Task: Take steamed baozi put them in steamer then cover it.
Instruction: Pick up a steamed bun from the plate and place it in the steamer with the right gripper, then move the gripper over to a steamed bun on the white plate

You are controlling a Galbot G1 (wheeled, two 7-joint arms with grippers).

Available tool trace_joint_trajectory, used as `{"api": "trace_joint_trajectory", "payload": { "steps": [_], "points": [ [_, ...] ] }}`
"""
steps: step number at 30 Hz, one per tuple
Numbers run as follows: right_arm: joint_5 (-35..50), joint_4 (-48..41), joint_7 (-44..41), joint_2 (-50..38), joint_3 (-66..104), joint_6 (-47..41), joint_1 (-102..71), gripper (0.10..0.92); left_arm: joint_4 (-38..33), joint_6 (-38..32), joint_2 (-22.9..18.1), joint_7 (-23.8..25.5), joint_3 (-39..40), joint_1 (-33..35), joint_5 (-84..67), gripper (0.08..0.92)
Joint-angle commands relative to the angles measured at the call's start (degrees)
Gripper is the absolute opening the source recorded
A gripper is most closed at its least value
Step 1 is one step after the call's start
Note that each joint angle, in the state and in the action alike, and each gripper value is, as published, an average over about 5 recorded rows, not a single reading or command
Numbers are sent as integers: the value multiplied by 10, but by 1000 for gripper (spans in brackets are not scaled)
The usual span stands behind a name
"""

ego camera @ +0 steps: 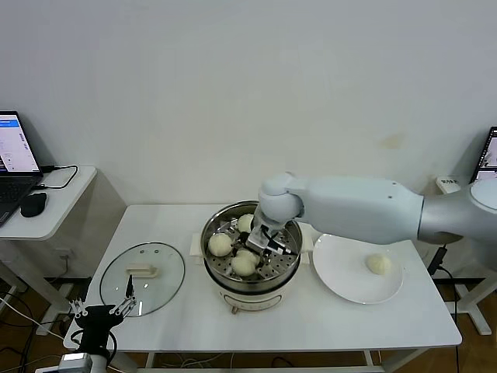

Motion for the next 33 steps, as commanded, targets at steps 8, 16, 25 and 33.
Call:
{"api": "trace_joint_trajectory", "payload": {
  "steps": [8, 16, 25, 33],
  "points": [
    [31, 29, -11, -36, 2, 8, 74, 819, -1, -1, 3, 0, 0, -1, -1, 823],
    [110, 73, -39, -141, 28, -81, 120, 823, -2, -1, 6, 0, 2, -4, -1, 823],
    [122, 150, -59, -326, 31, -288, 127, 822, -3, 0, 20, 2, 6, -11, -4, 823],
    [49, 131, -63, -449, 94, -303, 16, 823, 1, 1, 28, 3, 16, -16, -3, 823]
  ]
}}
